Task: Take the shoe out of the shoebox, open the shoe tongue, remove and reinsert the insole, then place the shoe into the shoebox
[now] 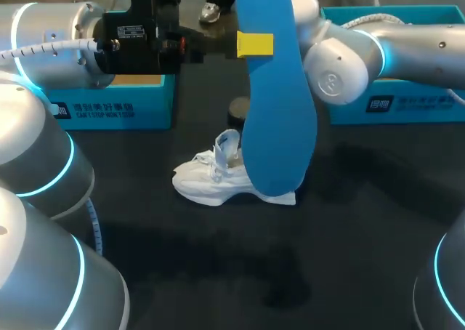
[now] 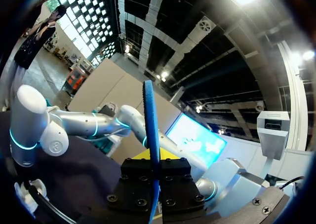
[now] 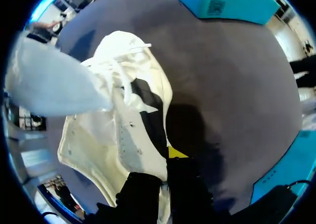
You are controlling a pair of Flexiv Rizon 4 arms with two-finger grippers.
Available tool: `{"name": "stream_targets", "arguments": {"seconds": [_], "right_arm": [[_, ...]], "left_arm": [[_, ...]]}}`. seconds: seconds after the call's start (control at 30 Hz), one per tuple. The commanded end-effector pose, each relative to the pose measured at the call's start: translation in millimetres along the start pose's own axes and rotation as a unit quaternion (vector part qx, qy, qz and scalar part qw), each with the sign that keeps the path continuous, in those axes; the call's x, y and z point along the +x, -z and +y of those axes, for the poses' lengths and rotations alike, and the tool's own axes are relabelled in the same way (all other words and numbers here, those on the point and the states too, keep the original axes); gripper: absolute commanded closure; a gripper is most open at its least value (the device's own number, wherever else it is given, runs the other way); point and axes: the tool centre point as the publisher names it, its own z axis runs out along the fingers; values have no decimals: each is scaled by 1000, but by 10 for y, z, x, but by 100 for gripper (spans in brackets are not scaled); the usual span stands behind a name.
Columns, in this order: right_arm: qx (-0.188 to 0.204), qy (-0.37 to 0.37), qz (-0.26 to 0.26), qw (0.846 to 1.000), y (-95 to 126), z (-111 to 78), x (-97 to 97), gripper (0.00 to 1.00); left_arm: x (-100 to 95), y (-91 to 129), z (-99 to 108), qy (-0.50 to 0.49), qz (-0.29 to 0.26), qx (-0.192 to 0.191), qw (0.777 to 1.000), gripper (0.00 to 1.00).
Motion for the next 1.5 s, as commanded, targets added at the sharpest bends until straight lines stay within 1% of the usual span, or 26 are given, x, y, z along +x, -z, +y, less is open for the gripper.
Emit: {"name": "stream_targets", "arguments": {"seconds": [0.03, 0.07, 0.17, 0.27, 0.3, 0.4, 0.5, 0.53, 0.57, 0.63, 0.8, 0.87, 1.0, 1.1, 1.17, 1.27, 1.3, 1.4, 1.5], "right_arm": [[-10, -51, 14, 999, 251, -107, 85, 100], [-6, -70, 29, 997, 280, -114, 100, 100], [-20, -129, 51, 990, 348, -101, 142, 100], [-55, -185, 61, 979, 374, -99, 175, 100], [-69, -210, 66, 973, 377, -105, 191, 100], [-71, -273, 66, 957, 403, -114, 254, 100], [-77, -322, 59, 942, 417, -124, 312, 100], [-76, -331, 57, 939, 420, -127, 324, 100], [-65, -348, 51, 934, 425, -135, 339, 100], [-66, -364, 51, 928, 436, -139, 347, 100], [-50, -396, 47, 916, 471, -122, 340, 100], [-50, -405, 47, 912, 466, -116, 336, 100], [-45, -413, 41, 909, 450, -102, 329, 100], [-62, -425, 37, 902, 376, -121, 307, 100], [-56, -430, 35, 901, 358, -116, 299, 100], [-58, -437, 38, 897, 316, -96, 281, 100], [-69, -447, 41, 891, 286, -105, 283, 100], [-77, -463, 42, 882, 258, -123, 290, 100], [-83, -470, 42, 877, 233, -116, 280, 100]], "left_arm": [[0, -4, 14, 0, -1, 0, 1000, 100], [0, -4, 14, 0, -1, 0, 1000, 100], [0, -4, 14, 0, -1, 0, 1000, 100], [0, -4, 14, 0, -1, 0, 1000, 100], [0, -4, 14, 0, -1, 0, 1000, 100], [0, -4, 14, 0, -1, 0, 1000, 100], [0, -4, 14, 0, -1, 0, 1000, 100], [0, -4, 14, 0, -1, 0, 1000, 100], [0, -4, 14, 0, -1, 0, 1000, 100], [0, -4, 14, 0, -1, 0, 1000, 100], [0, -4, 14, 0, -1, 0, 1000, 100], [0, -4, 14, 0, -1, 0, 1000, 100], [0, -4, 14, 0, -1, 0, 1000, 100], [0, -4, 14, 0, -1, 0, 1000, 100], [0, -4, 14, 0, -1, 0, 1000, 100], [0, -4, 14, 0, -1, 0, 1000, 100], [0, -4, 14, 0, -1, 0, 1000, 100], [0, -4, 14, 0, -1, 0, 1000, 100], [0, -4, 14, 0, -1, 0, 1000, 100]]}}
